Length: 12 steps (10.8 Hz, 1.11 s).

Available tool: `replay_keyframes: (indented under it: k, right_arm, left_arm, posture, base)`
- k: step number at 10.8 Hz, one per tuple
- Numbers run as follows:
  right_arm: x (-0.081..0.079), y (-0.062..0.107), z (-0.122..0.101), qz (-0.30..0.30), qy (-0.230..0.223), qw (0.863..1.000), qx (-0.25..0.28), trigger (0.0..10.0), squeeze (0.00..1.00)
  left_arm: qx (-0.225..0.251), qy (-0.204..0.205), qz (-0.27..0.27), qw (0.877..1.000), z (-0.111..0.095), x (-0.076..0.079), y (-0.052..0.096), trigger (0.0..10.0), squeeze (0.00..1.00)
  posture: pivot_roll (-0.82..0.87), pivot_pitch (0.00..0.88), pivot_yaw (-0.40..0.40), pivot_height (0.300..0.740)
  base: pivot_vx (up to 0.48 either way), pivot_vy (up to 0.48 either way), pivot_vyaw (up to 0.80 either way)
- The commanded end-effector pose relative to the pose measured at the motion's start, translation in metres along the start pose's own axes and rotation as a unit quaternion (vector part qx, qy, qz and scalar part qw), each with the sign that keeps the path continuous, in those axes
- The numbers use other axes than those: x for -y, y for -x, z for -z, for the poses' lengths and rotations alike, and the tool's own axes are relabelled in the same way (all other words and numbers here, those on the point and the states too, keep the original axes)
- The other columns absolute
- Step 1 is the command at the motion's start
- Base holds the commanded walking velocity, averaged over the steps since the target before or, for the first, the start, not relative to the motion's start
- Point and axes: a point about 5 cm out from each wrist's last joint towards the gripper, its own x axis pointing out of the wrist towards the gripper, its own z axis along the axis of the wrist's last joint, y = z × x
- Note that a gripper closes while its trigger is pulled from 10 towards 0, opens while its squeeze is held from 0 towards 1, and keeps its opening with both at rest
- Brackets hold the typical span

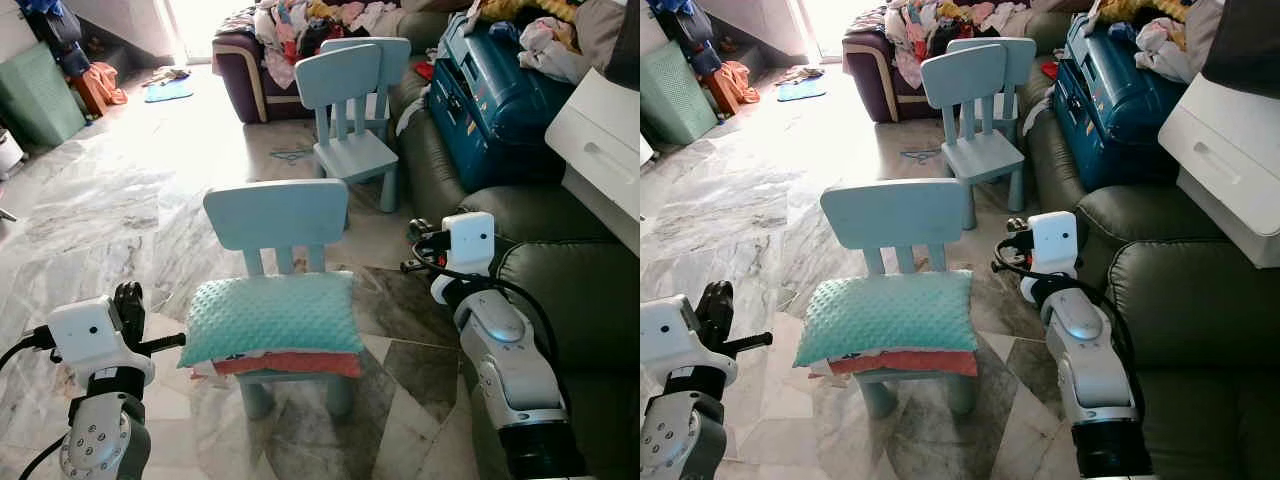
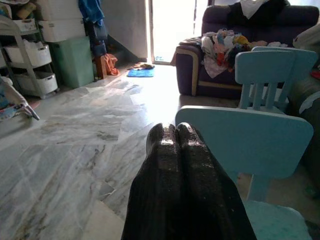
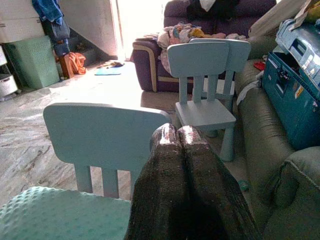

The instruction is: Move the pillow to the sofa

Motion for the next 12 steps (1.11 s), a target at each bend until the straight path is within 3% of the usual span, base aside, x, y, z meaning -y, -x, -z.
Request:
replay_keyframes:
  k: [1, 4, 5, 6, 12]
  right_arm:
    - [-0.003, -0.001, -0.008, -0.005, 0.001, 1.0, 0.013, 10.0, 0.0]
    - [-0.003, -0.001, -0.008, -0.005, 0.001, 1.0, 0.013, 10.0, 0.0]
    - [-0.002, -0.002, -0.009, -0.004, 0.001, 1.0, 0.013, 10.0, 0.0]
    - [-0.02, -0.009, -0.013, -0.042, -0.007, 0.999, 0.024, 10.0, 0.0]
    - [-0.024, -0.012, -0.014, -0.051, -0.008, 0.998, 0.026, 10.0, 0.0]
  left_arm:
    - [0.005, -0.005, 0.001, 1.0, -0.004, -0.002, 0.0, 10.0, 0.0]
    - [0.005, -0.005, 0.001, 1.0, -0.004, -0.002, 0.0, 10.0, 0.0]
    - [0.005, -0.005, 0.01, 1.0, -0.004, 0.001, -0.001, 10.0, 0.0]
    - [0.001, 0.004, 0.025, 1.0, -0.002, 0.01, -0.008, 10.0, 0.0]
    - [0.002, 0.008, 0.036, 0.999, -0.002, 0.011, -0.009, 10.0, 0.0]
  posture:
    - [-0.15, 0.088, 0.081, 0.74]
    - [-0.15, 0.088, 0.081, 0.74]
    - [0.0, 0.0, 0.0, 0.74]
    - [-0.15, 0.09, 0.079, 0.74]
    - [-0.15, 0.081, 0.079, 0.74]
  base:
    - [0.0, 0.0, 0.0]
    - [0.0, 0.0, 0.0]
    - [0.0, 0.0, 0.0]
    - [0.0, 0.0, 0.0]
    - [0.0, 0.0, 0.0]
